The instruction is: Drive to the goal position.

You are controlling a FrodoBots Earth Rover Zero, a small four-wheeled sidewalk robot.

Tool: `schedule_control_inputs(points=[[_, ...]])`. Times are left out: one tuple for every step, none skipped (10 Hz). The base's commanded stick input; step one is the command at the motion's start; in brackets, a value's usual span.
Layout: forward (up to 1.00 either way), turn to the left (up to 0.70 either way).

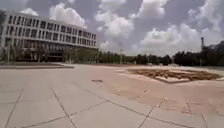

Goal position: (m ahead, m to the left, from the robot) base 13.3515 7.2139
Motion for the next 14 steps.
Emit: schedule_control_inputs(points=[[0.70,0.01],[0.70,0.01],[0.70,0.01],[0.70,0.01],[0.70,0.01],[0.70,0.01],[0.70,0.01],[0.70,0.01],[0.70,0.01],[0.70,0.01],[0.70,0.01],[0.70,0.01],[0.70,0.01],[0.70,0.01]])
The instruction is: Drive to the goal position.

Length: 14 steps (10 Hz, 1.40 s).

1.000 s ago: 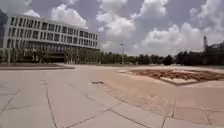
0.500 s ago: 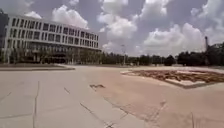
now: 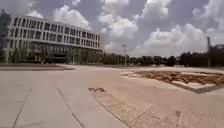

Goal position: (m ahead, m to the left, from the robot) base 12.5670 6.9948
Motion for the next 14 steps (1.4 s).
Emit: schedule_control_inputs(points=[[0.70,0.01],[0.70,0.01],[0.70,0.01],[0.70,0.01],[0.70,0.01],[0.70,0.01],[0.70,0.01],[0.70,0.01],[0.70,0.01],[0.70,0.01],[0.70,0.01],[0.70,0.01],[0.70,0.01],[0.70,0.01]])
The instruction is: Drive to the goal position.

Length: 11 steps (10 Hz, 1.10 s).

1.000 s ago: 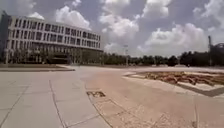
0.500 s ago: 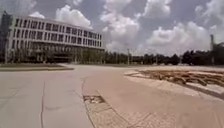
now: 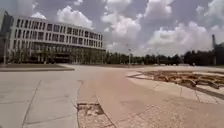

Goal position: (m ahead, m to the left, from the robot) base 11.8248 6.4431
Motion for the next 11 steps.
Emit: schedule_control_inputs(points=[[0.70,0.01],[0.70,0.01],[0.70,0.01],[0.70,0.01],[0.70,0.01],[0.70,0.01],[0.70,0.01],[0.70,0.01],[0.70,0.01],[0.70,0.01],[0.70,0.01]])
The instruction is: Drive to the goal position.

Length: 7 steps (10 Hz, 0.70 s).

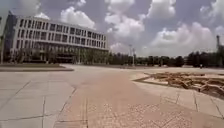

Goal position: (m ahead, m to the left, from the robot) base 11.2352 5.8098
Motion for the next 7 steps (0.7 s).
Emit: schedule_control_inputs(points=[[0.70,0.01],[0.70,0.10],[0.70,0.28],[0.70,0.36],[0.70,0.24],[0.70,0.13],[0.70,0.02]])
